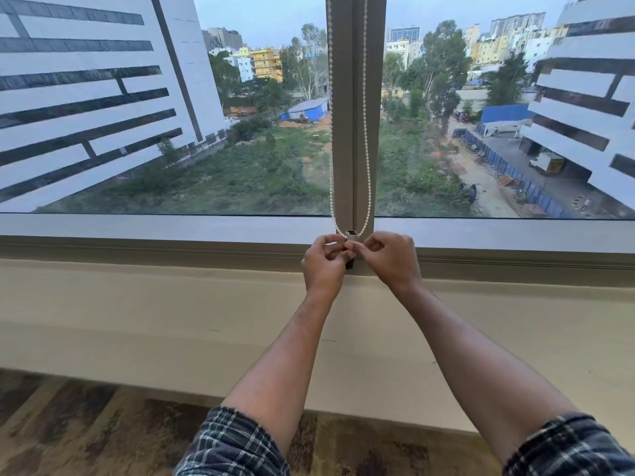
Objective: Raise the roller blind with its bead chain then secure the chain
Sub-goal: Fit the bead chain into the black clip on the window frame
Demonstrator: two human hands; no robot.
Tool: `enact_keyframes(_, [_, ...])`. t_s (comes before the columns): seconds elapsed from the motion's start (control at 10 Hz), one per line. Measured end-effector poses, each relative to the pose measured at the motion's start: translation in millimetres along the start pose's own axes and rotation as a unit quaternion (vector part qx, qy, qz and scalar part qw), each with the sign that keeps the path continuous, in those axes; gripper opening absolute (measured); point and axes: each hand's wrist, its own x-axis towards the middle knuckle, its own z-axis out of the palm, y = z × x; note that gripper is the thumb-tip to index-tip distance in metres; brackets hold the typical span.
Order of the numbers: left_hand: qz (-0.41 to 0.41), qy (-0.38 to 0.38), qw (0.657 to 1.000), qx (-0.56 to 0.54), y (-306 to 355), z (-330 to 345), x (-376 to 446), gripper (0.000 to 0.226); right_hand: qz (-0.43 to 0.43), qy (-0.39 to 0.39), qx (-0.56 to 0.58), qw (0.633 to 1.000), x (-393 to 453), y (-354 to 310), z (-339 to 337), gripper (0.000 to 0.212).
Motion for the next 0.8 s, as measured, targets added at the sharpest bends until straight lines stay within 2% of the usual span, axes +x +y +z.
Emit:
enact_keyframes(0.1, [0.004, -0.013, 1.000, 0.011, -7.6, -0.7, 0.4, 0.030, 0.080, -0.050, 0.065, 0.994, -1.1, 3.5, 2.1, 0.026])
enact_keyframes(0.2, [0.011, -0.023, 0.999, 0.034, -13.8, -1.3, 0.7, 0.030, 0.094, -0.095, 0.096, 0.986, -0.5, 6.1, 5.5, 0.023])
enact_keyframes(0.4, [0.008, -0.067, 0.994, 0.083, -22.9, -3.9, 9.2, 0.038, 0.106, -0.097, 0.119, 0.982, -0.2, 4.1, 10.0, 0.016])
enact_keyframes(0.6, [0.014, -0.074, 0.992, 0.101, -23.4, -6.1, 13.5, 0.039, 0.083, -0.107, 0.106, 0.985, 2.1, 3.6, 10.6, 0.009])
enact_keyframes(0.8, [0.062, -0.176, 0.957, 0.224, -11.3, -27.0, 27.6, 0.043, 0.025, -0.175, 0.063, 0.982, 10.9, 6.7, -5.6, 0.023])
